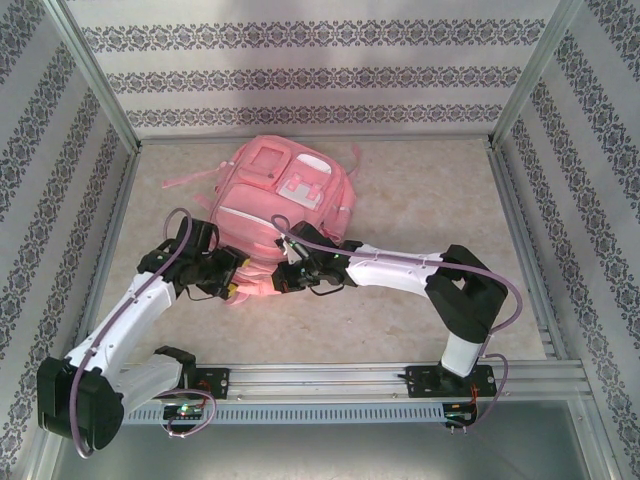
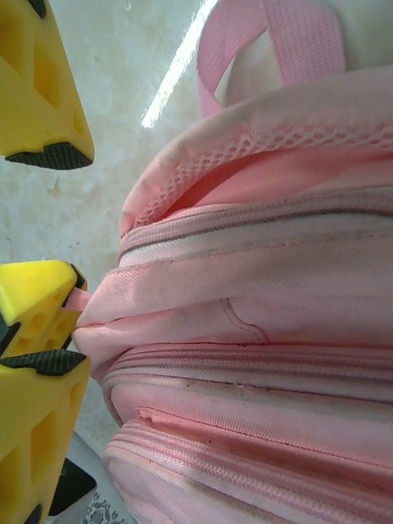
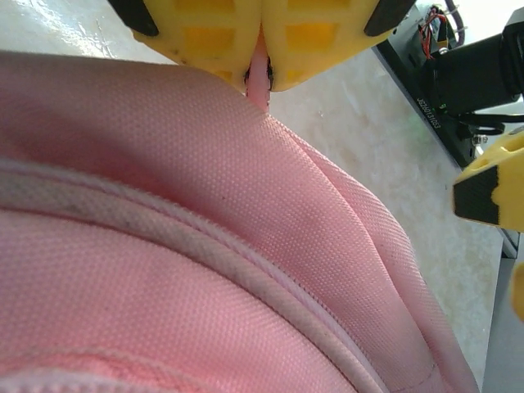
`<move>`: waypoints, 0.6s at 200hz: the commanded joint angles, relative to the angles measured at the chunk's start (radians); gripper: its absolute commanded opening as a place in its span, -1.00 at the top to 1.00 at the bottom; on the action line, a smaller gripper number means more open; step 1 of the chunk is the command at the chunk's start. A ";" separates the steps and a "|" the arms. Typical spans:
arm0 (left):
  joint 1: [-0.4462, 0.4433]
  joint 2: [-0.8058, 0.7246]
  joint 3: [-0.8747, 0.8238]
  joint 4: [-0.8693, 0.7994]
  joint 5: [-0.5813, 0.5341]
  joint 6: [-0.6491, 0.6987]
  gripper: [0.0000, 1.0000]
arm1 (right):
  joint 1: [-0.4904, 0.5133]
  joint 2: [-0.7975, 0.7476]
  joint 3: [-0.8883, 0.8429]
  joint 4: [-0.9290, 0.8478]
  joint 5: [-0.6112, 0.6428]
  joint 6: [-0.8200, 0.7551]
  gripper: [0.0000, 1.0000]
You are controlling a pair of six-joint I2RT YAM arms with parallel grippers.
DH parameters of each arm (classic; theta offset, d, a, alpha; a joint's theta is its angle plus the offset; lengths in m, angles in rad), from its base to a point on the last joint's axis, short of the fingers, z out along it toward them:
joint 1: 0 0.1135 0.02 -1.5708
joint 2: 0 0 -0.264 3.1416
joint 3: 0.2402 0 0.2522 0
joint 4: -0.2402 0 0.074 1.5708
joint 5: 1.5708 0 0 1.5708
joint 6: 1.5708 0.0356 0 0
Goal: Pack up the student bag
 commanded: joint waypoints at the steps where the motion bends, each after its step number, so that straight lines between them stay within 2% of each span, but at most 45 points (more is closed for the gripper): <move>1: -0.018 0.033 -0.014 0.083 -0.004 -0.059 -0.21 | 0.011 0.005 0.019 0.044 -0.020 0.013 1.00; 52: -0.029 0.141 0.026 0.175 -0.033 -0.034 -0.23 | 0.017 -0.007 -0.007 0.051 -0.008 0.024 1.00; 79: -0.033 0.191 0.033 0.184 -0.023 -0.028 -0.16 | 0.019 -0.011 -0.016 0.055 -0.006 0.032 1.00; 100: -0.032 0.200 0.031 0.193 -0.028 -0.028 0.08 | 0.019 -0.011 -0.015 0.055 -0.001 0.033 1.00; 120: -0.032 0.220 0.052 0.186 -0.028 -0.014 0.47 | 0.019 -0.014 -0.017 0.049 0.010 0.033 1.00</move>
